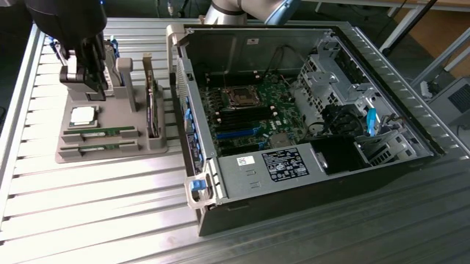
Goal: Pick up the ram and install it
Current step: 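Pick up the ram and move it above insertion slot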
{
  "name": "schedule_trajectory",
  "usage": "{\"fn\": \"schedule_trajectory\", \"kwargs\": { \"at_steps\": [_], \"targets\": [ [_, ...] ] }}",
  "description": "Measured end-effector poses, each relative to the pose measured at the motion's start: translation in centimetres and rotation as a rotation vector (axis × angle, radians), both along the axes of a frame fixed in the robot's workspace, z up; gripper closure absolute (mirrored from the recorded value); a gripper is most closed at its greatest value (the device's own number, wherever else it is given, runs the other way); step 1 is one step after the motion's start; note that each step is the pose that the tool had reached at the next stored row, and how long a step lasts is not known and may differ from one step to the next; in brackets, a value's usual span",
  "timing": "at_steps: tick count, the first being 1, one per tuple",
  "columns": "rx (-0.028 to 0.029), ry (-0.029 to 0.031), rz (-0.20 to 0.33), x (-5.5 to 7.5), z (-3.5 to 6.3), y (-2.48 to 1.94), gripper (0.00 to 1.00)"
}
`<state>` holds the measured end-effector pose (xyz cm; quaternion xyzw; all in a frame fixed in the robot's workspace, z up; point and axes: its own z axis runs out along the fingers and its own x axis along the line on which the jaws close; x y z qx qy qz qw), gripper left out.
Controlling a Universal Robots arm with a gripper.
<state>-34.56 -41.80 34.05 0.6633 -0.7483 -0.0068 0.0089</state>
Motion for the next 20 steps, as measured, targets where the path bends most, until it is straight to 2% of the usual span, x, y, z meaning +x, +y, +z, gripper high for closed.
{"fn": "schedule_trajectory", "kwargs": {
  "at_steps": [7, 20],
  "targets": [
    [0.0, 0.0001, 0.0, -0.2, -0.96, 0.0, 0.71],
    [-0.0001, 0.0001, 0.0, -0.4, -2.06, 0.0, 0.71]
  ]
}}
